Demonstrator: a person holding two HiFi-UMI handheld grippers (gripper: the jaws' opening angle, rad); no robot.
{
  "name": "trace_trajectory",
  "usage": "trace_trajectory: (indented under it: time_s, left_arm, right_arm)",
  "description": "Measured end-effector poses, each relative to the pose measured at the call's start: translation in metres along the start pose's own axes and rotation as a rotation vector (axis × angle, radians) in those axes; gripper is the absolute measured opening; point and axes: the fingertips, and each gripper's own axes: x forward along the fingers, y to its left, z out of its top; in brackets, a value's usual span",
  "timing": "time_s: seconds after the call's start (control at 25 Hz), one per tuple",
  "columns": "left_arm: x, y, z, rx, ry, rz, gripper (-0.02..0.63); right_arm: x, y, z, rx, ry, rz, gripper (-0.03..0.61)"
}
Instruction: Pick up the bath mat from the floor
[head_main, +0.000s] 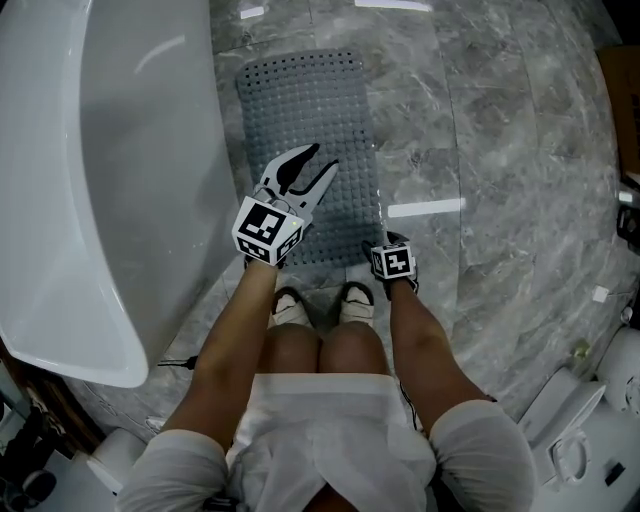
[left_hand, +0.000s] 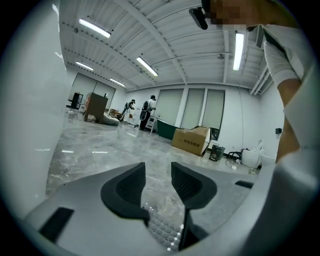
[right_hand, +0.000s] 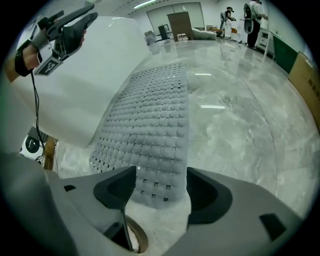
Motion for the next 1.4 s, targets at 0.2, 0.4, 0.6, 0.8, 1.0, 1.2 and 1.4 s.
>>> trace_trajectory:
  time_s: [0.2,0.4,0.6,0.8,1.0,1.2,1.4]
  left_arm:
    - [0.005,0.005,-0.025,0.006,0.029,-0.010,0.155]
    - [0.011,0.002,-0.046,0.005,0.066,-0.035,0.155]
    - [0.011,0.002,-0.060,-0.016,0.088,-0.037,0.155]
    - [0.005,0.006,-0.064,-0.025,0.091,-0.039,0.155]
    - [0.002,0.010,-0.076,-0.048,0.099,-0.033,0.155]
    - [-0.001,0.008,-0.084,-0.056,0.125,-0.041,0.155]
    - [-0.015,0.011,-0.093,-0.098,0.180,-0.013,0.155]
  right_arm:
    - [0.026,-0.016,-0.008,0.038,0.049,-0.030,0.318]
    - [0.045,-0.023,0.008,0.045,0.055,-0.072,0.324]
    - [0.060,-0.023,0.030,0.064,0.058,-0.105,0.335]
    - [0.064,-0.027,0.026,0.036,0.130,-0.191,0.339]
    - [0.064,-0.027,0.028,0.034,0.109,-0.203,0.333]
    - [0.070,-0.001,0.034,-0.011,0.127,-0.148,0.138]
    - [0.048,0.019,0.045,-0.003,0.151,-0.087,0.065]
